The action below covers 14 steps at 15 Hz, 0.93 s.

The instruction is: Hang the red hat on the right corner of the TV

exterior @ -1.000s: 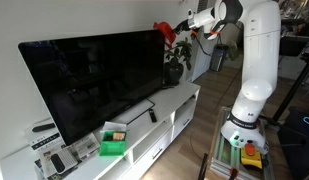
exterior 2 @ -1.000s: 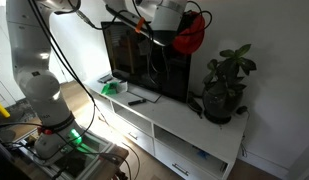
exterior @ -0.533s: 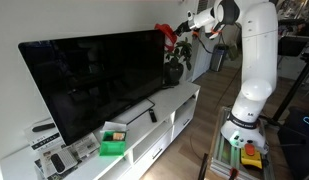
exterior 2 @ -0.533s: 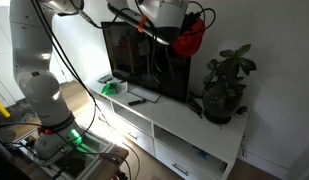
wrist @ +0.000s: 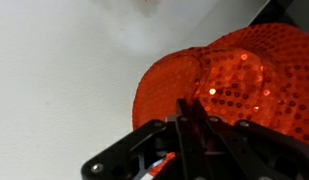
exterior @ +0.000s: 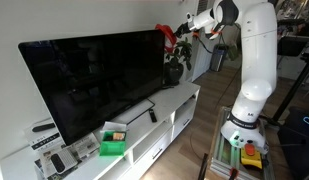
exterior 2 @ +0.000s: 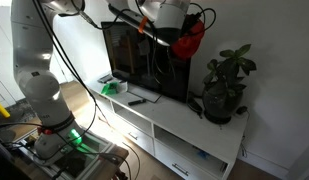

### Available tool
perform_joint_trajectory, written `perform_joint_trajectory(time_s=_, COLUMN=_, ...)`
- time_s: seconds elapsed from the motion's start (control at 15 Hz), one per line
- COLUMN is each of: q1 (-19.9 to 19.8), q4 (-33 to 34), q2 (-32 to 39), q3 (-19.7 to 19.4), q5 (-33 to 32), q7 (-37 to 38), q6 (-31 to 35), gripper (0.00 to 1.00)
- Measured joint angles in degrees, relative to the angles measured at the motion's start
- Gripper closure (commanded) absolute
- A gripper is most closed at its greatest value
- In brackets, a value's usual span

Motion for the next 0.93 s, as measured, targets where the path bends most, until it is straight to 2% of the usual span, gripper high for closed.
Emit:
perform_joint_trajectory(time_s=0.07, q1=0.0, q4=0.0, q2=0.2, q3=0.0, q5=0.0, q7=-0.2, q6=0.0, gripper=0.62)
perform_joint_trajectory(time_s=0.13, q1=0.0, q4=0.0, q2=0.4, q3=0.0, q5=0.0, q7=-0.4, q6=0.0, gripper=0.74)
perform_joint_trajectory(time_s=0.2, q1=0.0, q4=0.0, q2=0.6, q3=0.0, q5=0.0, q7=-0.6, q6=0.0, gripper=0.56)
perform_joint_trajectory(time_s=0.27, q1=0.0, q4=0.0, q2=0.8, q3=0.0, q5=0.0, q7=-0.7, q6=0.0, gripper=0.45)
perform_joint_trajectory(time_s=0.67, q1=0.0, q4=0.0, q2=1.4, q3=0.0, q5=0.0, q7=-0.9, q6=0.0, gripper=0.05)
perform_joint_trajectory(time_s=0.73, q1=0.0, q4=0.0, q2=1.4, q3=0.0, q5=0.0, q7=-0.9, q6=0.0, gripper=0.0)
perform_joint_trajectory(time_s=0.93, q1=0.0, q4=0.0, q2=1.5, q3=0.0, q5=0.0, q7=-0.9, q6=0.0, gripper=0.0)
